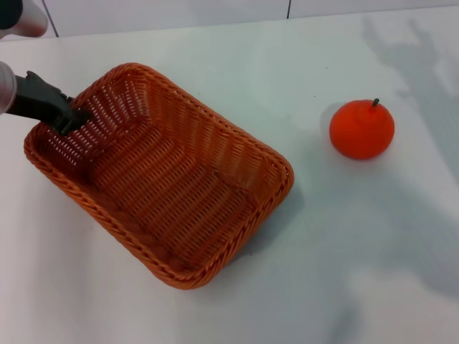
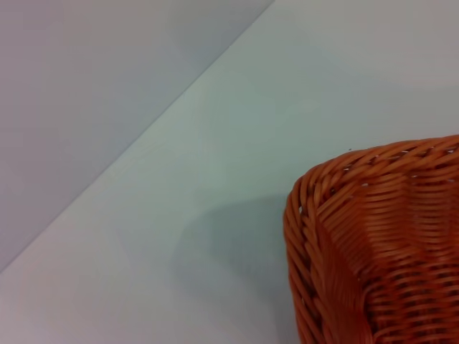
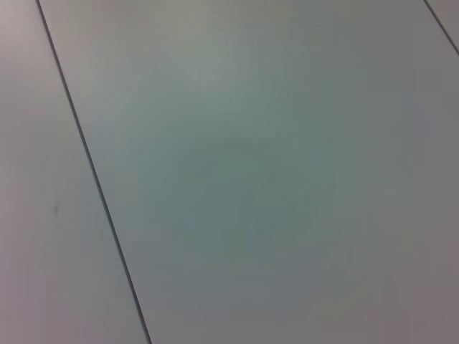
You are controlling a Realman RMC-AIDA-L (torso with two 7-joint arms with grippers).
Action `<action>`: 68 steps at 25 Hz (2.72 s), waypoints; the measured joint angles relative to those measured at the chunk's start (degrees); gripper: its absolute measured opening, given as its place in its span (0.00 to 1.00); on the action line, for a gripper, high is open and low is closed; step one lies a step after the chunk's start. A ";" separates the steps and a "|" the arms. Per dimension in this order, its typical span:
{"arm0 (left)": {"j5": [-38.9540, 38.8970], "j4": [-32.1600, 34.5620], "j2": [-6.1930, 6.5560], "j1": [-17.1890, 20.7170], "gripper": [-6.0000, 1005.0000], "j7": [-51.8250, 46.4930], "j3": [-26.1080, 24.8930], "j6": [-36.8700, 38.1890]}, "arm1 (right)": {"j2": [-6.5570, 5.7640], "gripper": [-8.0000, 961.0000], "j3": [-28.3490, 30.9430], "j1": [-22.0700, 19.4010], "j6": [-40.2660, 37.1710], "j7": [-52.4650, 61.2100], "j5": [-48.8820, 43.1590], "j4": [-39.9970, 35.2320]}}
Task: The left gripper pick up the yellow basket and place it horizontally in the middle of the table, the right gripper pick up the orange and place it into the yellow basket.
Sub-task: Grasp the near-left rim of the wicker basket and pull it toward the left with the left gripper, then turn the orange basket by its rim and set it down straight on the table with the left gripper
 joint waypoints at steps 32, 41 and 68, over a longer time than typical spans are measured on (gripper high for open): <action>2.56 -8.62 7.38 -9.39 0.19 -24.49 -7.86 14.42 | 0.00 0.92 -0.70 0.33 -0.03 0.00 0.00 0.00; 1.39 -13.80 10.67 -11.10 0.18 -27.52 -14.70 14.95 | 0.00 0.92 -0.69 0.56 -0.03 0.00 0.00 0.02; -11.53 -20.52 13.87 -5.87 0.18 -27.65 -25.41 15.16 | -0.09 0.90 -0.69 0.88 0.42 -0.22 0.00 0.17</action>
